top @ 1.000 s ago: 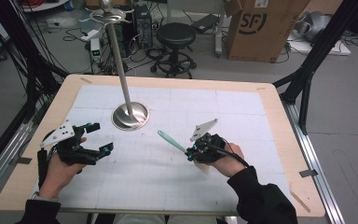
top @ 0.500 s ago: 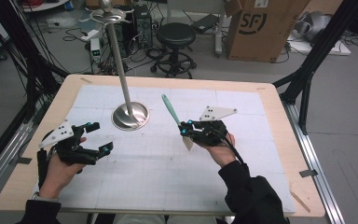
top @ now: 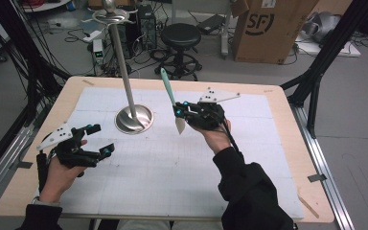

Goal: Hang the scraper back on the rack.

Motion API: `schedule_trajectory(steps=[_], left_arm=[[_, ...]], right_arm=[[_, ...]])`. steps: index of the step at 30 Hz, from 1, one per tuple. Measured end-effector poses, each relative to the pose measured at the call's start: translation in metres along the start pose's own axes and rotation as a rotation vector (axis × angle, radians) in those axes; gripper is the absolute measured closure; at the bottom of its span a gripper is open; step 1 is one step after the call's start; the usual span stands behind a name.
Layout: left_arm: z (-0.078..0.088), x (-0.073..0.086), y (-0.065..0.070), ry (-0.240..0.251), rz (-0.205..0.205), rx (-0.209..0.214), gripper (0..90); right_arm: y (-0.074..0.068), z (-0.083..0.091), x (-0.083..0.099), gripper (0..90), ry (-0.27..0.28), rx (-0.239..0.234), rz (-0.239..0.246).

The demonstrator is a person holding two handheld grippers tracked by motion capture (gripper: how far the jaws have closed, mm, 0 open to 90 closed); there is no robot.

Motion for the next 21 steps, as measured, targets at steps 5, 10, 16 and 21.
schedule_trajectory(steps=[5,10,16,21], left_arm=[[-0.001,0.001,0.002,-0.01,-0.005,-0.001,2.6],[0.002,0.0,0.001,-0.003,-0.005,-0.006,2.6],[0.006,0.0,0.0,0.005,0.0,-0.012,2.6],[0.01,0.001,-0.001,0.005,0.004,-0.019,2.6]], right_arm=[[0.004,-0.014,-0.018,80.6,0.01,0.016,0.008],[0.011,-0.027,-0.04,80.6,0.037,0.029,-0.001],[0.016,-0.041,-0.065,80.6,0.06,0.057,0.017],[0.02,-0.049,-0.08,80.6,0.054,0.062,0.038]])
Point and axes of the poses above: each handheld gripper's, and its own axes: z roughly backward along the jaws, x roughly out of its underside, y roughly to its right, the point moved 6 cm from there along -z, roughly forward along the jaws, and after that the axes turned 5 degrees about z, right-handed, at the moved point
